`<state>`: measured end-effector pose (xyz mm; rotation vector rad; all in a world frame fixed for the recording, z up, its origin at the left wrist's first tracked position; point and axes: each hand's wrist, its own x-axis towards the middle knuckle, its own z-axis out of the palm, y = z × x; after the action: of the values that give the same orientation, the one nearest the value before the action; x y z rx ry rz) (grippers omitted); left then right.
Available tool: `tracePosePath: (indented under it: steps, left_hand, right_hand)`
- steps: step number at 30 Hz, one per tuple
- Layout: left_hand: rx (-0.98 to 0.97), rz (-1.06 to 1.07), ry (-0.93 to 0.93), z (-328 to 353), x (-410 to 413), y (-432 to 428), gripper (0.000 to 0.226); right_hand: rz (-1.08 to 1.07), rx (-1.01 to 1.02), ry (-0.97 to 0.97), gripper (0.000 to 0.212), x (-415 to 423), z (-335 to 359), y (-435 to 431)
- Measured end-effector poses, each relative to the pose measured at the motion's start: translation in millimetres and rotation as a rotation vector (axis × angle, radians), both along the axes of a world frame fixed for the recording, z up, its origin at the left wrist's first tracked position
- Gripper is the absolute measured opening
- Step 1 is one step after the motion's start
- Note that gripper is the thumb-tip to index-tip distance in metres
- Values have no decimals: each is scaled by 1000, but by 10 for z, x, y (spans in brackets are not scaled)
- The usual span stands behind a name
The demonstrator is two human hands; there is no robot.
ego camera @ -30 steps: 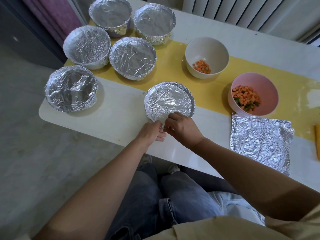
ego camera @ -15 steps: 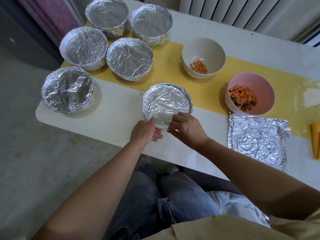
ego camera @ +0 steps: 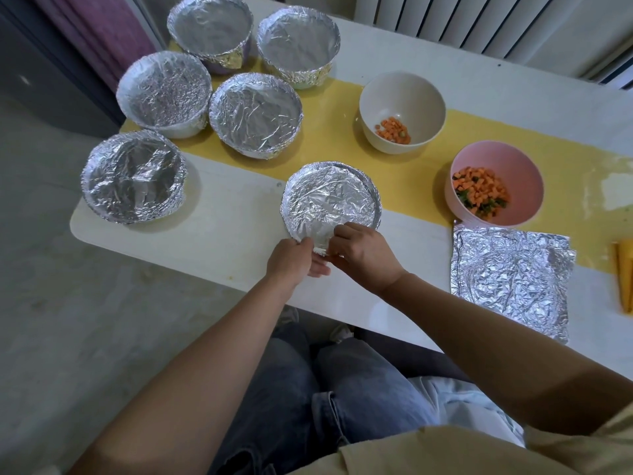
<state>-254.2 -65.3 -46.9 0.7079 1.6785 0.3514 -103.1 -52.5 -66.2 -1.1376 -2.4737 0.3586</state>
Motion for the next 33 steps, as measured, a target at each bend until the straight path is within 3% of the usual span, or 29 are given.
tracePosePath:
  steps: [9, 13, 17, 23, 28, 33]
  left_hand:
    - [-66, -40, 76, 31, -113, 16, 52]
    - [-17, 83, 95, -44, -123, 88, 63]
    - [119, 177, 80, -63, -92, 167, 32]
    - [156, 185, 149, -200, -98, 257, 47]
    - [227, 150, 174, -19, -73, 299, 30]
    - [350, 91, 297, -48, -125, 372, 28]
  right_hand:
    - [46, -1, -26, 11, 101, 5, 20]
    - [48, 8, -24, 8, 100, -16, 25]
    - [53, -4, -22, 8, 95, -11, 25]
    - [44, -48, 0, 20, 42, -23, 5]
    - [88, -95, 18, 15, 63, 15, 45]
    - [144, -169, 22, 12, 152, 29, 78]
